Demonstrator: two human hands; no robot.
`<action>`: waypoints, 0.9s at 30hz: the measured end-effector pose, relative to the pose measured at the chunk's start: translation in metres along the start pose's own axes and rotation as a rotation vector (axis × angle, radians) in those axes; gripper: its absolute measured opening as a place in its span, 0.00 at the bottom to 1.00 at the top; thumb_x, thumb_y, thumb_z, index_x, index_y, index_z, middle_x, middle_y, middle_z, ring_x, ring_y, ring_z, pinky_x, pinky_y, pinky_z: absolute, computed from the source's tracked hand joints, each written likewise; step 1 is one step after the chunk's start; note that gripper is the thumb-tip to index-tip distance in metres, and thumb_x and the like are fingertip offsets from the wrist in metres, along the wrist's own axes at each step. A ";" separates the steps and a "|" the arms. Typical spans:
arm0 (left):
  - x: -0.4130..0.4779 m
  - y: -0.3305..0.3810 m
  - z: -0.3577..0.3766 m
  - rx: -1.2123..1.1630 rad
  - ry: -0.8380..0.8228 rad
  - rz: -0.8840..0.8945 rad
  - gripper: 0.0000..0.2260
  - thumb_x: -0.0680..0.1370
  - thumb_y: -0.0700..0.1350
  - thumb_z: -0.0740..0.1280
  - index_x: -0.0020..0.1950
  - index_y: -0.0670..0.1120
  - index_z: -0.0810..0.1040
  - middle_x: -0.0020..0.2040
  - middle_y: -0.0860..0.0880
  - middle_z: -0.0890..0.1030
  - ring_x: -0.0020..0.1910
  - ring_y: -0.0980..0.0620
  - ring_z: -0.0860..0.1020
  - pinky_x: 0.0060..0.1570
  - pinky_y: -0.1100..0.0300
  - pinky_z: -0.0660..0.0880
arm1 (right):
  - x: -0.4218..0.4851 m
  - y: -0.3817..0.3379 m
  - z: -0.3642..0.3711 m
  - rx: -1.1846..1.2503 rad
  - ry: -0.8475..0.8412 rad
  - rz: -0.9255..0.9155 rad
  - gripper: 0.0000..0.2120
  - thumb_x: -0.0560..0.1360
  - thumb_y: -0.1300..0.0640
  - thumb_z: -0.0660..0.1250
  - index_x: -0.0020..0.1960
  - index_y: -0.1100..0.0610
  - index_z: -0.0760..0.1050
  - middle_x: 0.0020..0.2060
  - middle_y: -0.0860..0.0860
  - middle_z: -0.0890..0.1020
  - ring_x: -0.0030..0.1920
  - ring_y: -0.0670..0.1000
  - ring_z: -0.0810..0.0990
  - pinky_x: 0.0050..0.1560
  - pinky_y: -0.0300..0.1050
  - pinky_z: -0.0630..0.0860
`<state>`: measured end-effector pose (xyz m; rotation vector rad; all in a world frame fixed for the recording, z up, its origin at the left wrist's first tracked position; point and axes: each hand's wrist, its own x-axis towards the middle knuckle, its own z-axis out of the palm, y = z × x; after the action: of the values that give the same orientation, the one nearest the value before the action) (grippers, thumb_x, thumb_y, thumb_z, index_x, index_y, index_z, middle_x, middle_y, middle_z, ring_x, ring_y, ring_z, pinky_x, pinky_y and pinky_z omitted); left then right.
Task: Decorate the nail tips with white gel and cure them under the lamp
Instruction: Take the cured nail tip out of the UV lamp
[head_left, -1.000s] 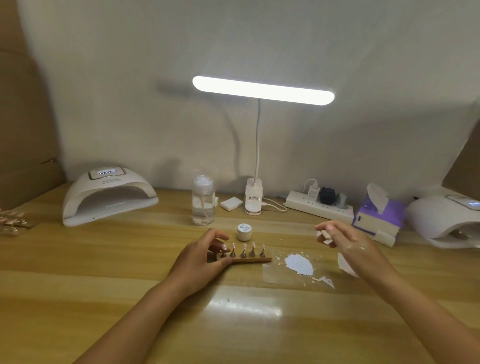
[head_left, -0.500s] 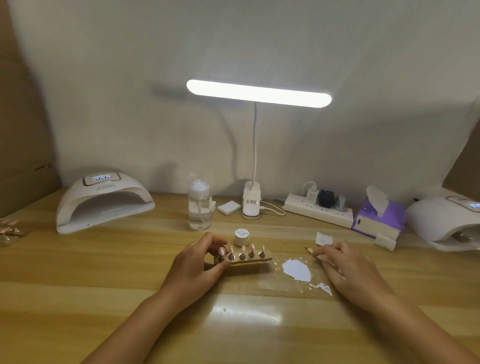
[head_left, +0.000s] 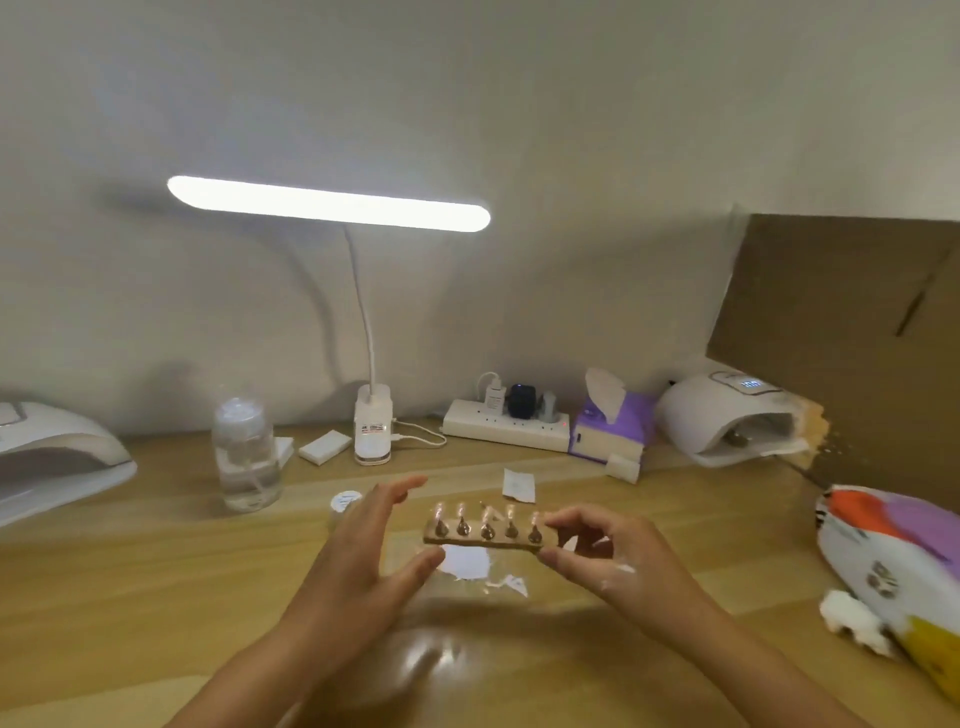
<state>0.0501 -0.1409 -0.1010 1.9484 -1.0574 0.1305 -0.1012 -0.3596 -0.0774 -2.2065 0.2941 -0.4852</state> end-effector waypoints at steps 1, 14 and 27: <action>0.006 0.005 0.008 -0.009 -0.009 0.010 0.25 0.75 0.51 0.72 0.68 0.60 0.67 0.65 0.66 0.71 0.66 0.68 0.67 0.63 0.64 0.66 | -0.003 0.010 -0.013 0.038 0.078 0.061 0.07 0.73 0.56 0.76 0.50 0.50 0.84 0.41 0.47 0.85 0.39 0.46 0.81 0.42 0.33 0.76; 0.057 0.111 0.172 -0.540 -0.159 -0.183 0.06 0.76 0.45 0.71 0.49 0.56 0.78 0.40 0.54 0.81 0.36 0.61 0.77 0.38 0.69 0.72 | 0.066 0.130 -0.101 0.595 1.163 0.696 0.15 0.79 0.53 0.70 0.36 0.55 0.72 0.33 0.53 0.75 0.31 0.54 0.76 0.41 0.54 0.78; 0.076 0.116 0.217 -0.621 -0.141 -0.265 0.04 0.75 0.46 0.71 0.42 0.55 0.78 0.33 0.60 0.81 0.25 0.59 0.72 0.35 0.62 0.72 | 0.129 0.178 -0.140 0.211 1.300 0.888 0.20 0.80 0.63 0.63 0.70 0.68 0.67 0.69 0.67 0.71 0.66 0.68 0.74 0.61 0.60 0.73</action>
<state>-0.0493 -0.3776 -0.1201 1.5167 -0.7915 -0.4393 -0.0552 -0.6147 -0.1045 -1.0628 1.6779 -1.2571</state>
